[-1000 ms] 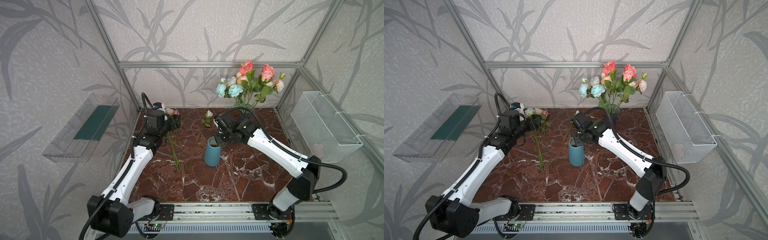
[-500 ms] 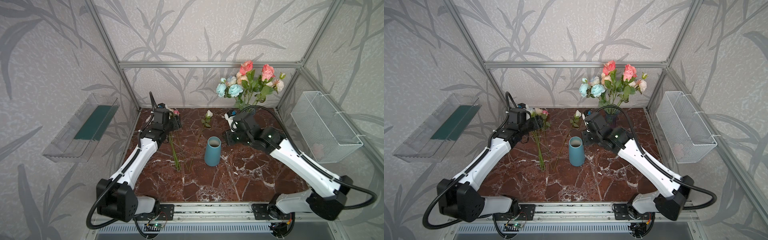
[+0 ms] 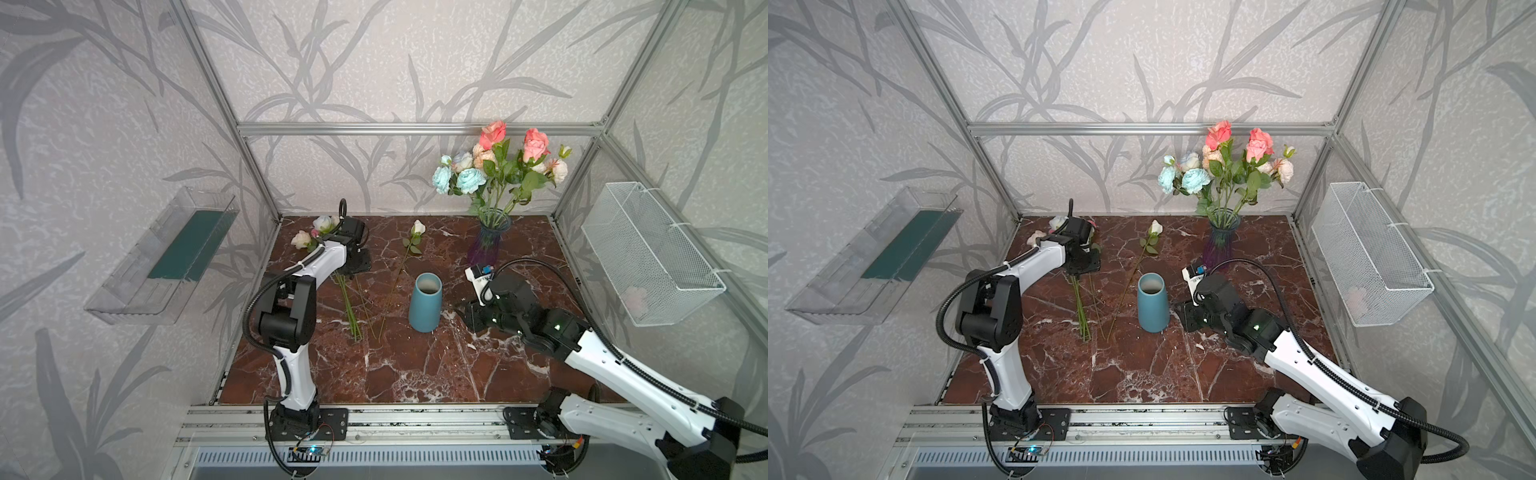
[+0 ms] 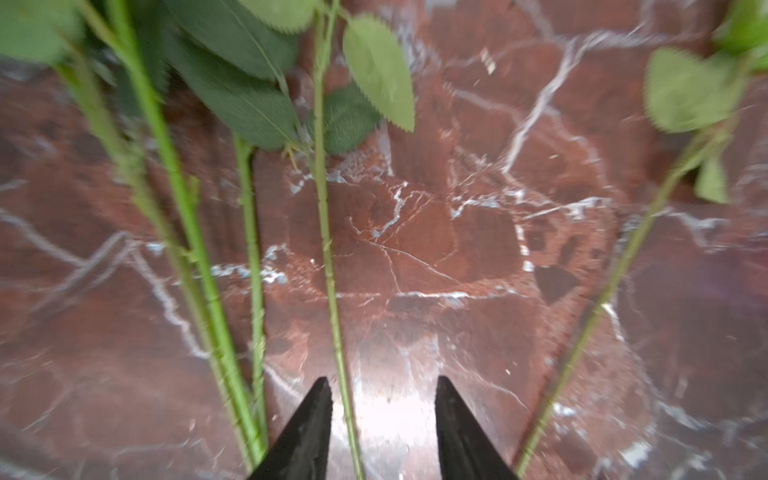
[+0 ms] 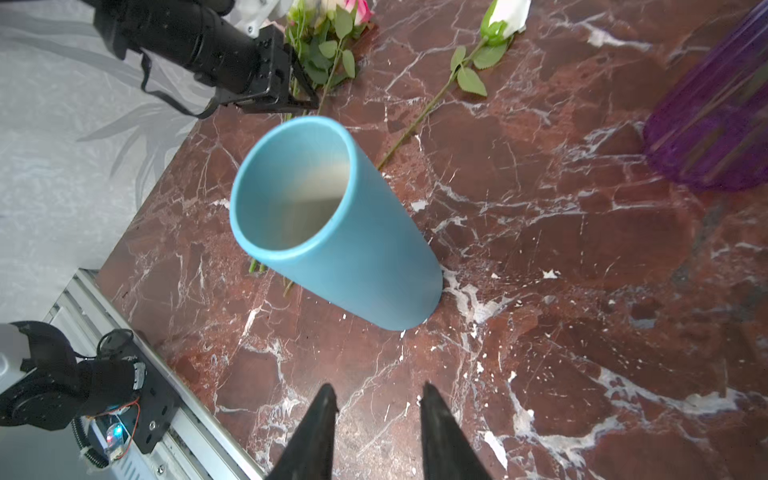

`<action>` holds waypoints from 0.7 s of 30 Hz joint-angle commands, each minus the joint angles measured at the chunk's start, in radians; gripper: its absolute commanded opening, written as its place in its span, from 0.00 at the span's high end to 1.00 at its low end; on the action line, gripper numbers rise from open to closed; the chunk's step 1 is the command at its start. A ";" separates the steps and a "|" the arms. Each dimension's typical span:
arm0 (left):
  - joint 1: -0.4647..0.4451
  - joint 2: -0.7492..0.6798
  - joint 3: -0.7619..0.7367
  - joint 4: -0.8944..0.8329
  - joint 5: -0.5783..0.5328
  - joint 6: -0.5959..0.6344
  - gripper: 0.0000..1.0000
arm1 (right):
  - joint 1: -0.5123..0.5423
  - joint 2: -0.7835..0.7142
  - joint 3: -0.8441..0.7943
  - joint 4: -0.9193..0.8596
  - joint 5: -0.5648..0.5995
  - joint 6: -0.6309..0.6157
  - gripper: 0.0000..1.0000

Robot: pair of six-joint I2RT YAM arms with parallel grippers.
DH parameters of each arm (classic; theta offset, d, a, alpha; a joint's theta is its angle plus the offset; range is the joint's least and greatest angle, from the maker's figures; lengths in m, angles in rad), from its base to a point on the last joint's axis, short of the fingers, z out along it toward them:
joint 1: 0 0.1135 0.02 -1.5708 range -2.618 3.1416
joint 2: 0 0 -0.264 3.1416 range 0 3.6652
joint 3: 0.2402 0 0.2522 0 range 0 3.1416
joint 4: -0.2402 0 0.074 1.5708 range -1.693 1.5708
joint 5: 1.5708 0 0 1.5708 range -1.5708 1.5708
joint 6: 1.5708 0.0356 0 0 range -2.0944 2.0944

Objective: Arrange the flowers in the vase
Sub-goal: 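Open right gripper and withdraw while left gripper lowers to the rose stems, then grasp a pink rose stem with left gripper and lift it upright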

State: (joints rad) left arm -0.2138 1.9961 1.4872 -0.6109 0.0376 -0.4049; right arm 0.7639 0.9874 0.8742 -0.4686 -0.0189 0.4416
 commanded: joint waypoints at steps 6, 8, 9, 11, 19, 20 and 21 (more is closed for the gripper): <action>-0.011 0.102 0.079 -0.160 -0.099 -0.012 0.68 | -0.012 -0.061 -0.045 0.087 -0.032 0.021 0.66; -0.015 0.101 0.078 -0.165 -0.112 -0.015 0.68 | -0.012 -0.077 -0.067 0.092 -0.029 0.033 0.66; -0.016 0.100 0.077 -0.167 -0.117 -0.020 0.68 | -0.014 -0.083 -0.074 0.091 -0.027 0.036 0.66; -0.018 0.098 0.073 -0.166 -0.113 -0.023 0.68 | -0.015 -0.091 -0.081 0.086 -0.024 0.038 0.66; -0.033 0.083 0.076 -0.140 -0.072 0.008 0.95 | -0.016 -0.110 -0.038 0.064 -0.005 0.048 0.69; -0.032 0.064 0.073 -0.134 -0.069 0.010 0.98 | -0.015 -0.107 -0.023 0.053 -0.010 0.046 0.69; -0.033 0.039 0.071 -0.131 -0.061 0.014 1.00 | -0.015 -0.107 -0.009 0.044 -0.018 0.046 0.69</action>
State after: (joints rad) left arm -0.2424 2.0968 1.5402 -0.7284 -0.0265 -0.3958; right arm 0.7532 0.8879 0.8127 -0.4099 -0.0353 0.4831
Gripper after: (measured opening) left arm 0.053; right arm 0.314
